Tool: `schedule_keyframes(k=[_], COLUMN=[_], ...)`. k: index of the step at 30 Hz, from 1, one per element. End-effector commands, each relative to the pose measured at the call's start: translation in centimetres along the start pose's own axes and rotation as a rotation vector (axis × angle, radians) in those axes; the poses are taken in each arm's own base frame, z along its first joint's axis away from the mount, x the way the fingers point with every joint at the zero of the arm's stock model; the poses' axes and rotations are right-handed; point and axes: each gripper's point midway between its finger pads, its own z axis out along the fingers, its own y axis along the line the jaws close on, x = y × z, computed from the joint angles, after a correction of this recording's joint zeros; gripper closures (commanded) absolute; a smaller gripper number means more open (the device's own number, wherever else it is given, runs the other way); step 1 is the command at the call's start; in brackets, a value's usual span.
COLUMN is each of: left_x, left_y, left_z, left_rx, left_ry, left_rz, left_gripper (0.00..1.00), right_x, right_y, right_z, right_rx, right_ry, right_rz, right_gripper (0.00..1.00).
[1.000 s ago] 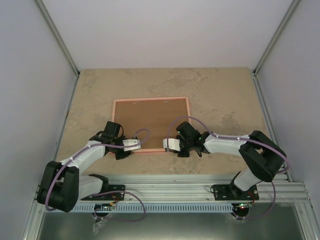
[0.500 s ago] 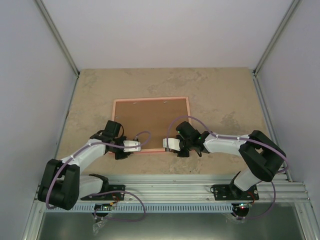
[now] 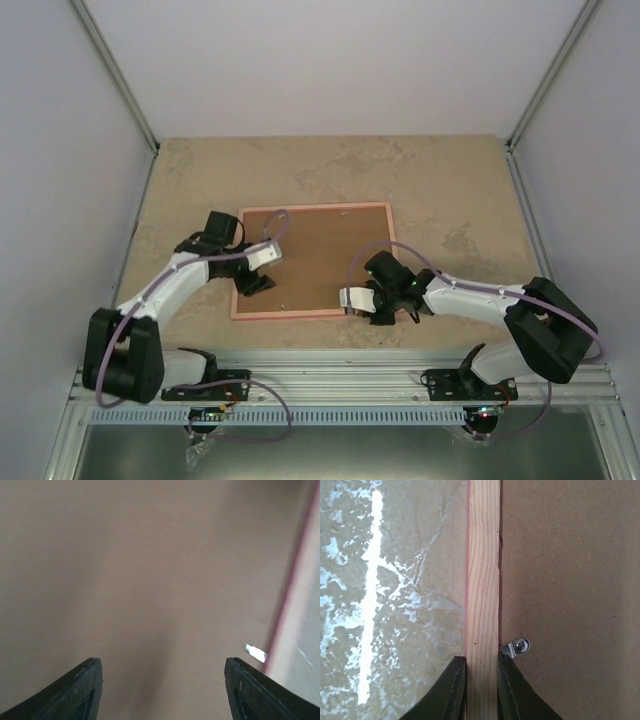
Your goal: Put the photo into the frame
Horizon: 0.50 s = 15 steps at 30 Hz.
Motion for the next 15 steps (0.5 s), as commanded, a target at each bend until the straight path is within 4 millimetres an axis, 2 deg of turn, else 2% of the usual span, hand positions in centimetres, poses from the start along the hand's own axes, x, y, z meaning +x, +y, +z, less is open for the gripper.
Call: schedule_keyframes(k=[1,3,5,7,12,15], left_x=[-2.2,-3.1,-4.2,-5.2,-6.3,-6.5], left_y=[5.2,8.3,11.7,14.4,18.4,20.3], left_z=[0.5,0.6,0.6,0.7,2.7,4.1], left_rx=[-0.07,-0.097,-0.12,-0.098,-0.04,-0.005], left_ry=[-0.044,-0.061,-0.083,-0.101,-0.085,-0.067], left_rz=[-0.157,-0.201,-0.241,-0.258,-0.228,-0.216], left_gripper=[0.29,0.28,0.27,0.27,0.25,0.21], right_x=[3.7,3.6,3.2,2.6,-0.2,-2.1], right_y=[4.2,4.4,4.1,3.5,-0.5,-2.9], right_z=[-0.3,-0.5,-0.9,-1.5,-4.1,-5.2], right_rx=[-0.165,-0.177,-0.172,-0.163,-0.111,-0.093], right_ry=[0.136,0.136,0.128,0.109,-0.032,-0.114], right_rz=[0.045,0.036,0.029,0.032,0.1,0.118], right_gripper=[0.74,0.59,0.51,0.44,0.28,0.25])
